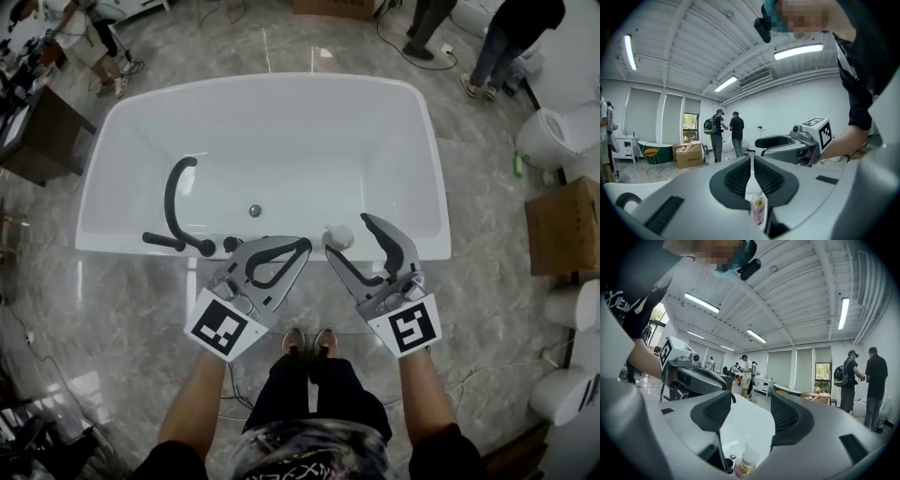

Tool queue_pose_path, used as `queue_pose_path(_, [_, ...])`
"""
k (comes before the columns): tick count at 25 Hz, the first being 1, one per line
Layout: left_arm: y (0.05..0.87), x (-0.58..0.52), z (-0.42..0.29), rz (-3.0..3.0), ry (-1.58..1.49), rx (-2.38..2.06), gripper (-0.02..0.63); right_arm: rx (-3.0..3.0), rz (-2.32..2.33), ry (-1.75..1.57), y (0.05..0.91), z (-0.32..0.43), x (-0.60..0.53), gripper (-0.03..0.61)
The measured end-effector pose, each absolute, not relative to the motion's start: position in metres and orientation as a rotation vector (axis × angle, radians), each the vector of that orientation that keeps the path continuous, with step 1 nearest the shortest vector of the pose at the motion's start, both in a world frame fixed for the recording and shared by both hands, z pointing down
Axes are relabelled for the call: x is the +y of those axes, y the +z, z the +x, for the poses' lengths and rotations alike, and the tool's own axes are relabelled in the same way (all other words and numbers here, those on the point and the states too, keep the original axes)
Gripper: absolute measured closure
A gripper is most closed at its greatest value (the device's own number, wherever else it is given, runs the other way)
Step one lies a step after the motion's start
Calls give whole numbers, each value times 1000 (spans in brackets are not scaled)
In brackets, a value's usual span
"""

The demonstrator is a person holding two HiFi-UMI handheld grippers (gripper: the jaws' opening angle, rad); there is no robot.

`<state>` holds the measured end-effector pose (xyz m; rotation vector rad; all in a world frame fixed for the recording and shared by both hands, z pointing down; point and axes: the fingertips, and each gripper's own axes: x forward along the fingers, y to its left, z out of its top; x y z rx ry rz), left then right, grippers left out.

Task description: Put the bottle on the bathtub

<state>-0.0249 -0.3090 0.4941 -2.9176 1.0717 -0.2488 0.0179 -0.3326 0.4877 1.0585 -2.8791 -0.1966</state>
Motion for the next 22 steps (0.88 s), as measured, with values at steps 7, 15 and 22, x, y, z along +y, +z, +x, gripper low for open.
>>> queue_pose_path(7, [434, -290, -24, -2973, -229, 1051, 575, -2894, 1036, -192, 410, 15, -303, 308])
queue_pose_path(15, [363, -267, -22, -2973, -243, 1005, 575, -2914, 985, -211, 333, 8, -270, 310])
queue_pose_path(22, [328, -249, -22, -2988, -217, 975, 575, -2919, 978, -224, 292, 10, -247, 318])
